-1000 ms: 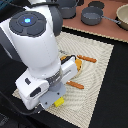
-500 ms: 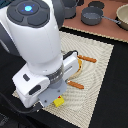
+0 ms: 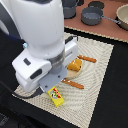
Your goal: Place the bread, butter, and milk from the table onto the serving area.
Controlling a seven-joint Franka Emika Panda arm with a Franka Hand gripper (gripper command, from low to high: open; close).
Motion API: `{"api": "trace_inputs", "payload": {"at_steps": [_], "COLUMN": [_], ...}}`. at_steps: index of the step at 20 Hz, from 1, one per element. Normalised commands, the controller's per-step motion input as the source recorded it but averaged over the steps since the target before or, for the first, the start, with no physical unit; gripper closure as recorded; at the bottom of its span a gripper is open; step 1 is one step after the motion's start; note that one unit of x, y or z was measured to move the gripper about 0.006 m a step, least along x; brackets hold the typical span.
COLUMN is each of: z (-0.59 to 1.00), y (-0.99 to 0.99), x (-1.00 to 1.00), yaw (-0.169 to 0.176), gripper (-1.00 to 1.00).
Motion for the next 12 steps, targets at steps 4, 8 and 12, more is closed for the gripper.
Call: {"api": "trace_inputs", "payload": {"at_steps": [4,8,12], "z": [0.06,0.00,-0.11], "y": [0.63,0.53,0.45], "x": [-0.50,-0.64,-0.87], "yaw": [0.055,0.044,0.006], "gripper": [-1.00,-1.00,-1.00]}}
